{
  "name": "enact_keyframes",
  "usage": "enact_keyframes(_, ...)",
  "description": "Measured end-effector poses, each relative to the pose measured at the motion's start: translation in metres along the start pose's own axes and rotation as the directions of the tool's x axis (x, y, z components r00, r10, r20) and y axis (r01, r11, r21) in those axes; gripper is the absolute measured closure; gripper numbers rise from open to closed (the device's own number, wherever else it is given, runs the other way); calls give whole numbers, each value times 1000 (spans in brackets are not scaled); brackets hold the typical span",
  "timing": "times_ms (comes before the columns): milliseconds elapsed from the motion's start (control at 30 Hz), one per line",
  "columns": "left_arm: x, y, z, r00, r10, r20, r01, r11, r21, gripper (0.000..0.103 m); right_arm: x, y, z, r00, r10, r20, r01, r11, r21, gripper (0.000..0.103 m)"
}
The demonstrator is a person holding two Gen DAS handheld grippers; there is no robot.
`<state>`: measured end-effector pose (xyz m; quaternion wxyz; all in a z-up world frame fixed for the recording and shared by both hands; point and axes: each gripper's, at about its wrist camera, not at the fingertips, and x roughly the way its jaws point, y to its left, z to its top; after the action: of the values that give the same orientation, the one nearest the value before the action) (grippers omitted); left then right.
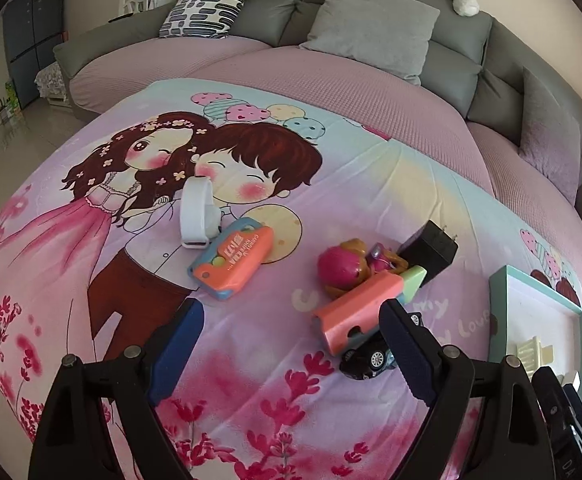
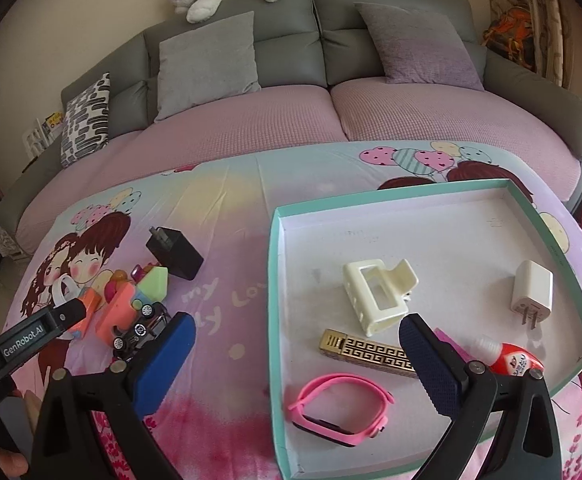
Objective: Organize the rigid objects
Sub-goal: 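Withdraw both tools from the tray back toward the remaining toys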
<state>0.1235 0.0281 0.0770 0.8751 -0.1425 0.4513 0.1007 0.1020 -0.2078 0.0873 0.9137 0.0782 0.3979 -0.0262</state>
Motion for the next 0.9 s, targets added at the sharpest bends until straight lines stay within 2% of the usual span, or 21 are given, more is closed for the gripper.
enact_keyframes(100,4,3,7,1000,-20,-11,20,999,-29,13,8,13,3,1000,0,-4,0,1000,-26,0)
enact_keyframes(500,30,13,36,1000,-16,-26,13,996,-92,13,44,54,14,1000,7,-30,-9,996,-92,0)
enact_keyframes(667,41,30,33,999,-18,-47,14,996,-84,13,55,70,12,999,25,-44,-30,992,-123,0)
enact_keyframes(900,42,68,30,998,-5,-57,-2,992,-126,13,67,94,0,995,58,-82,-71,981,-178,0)
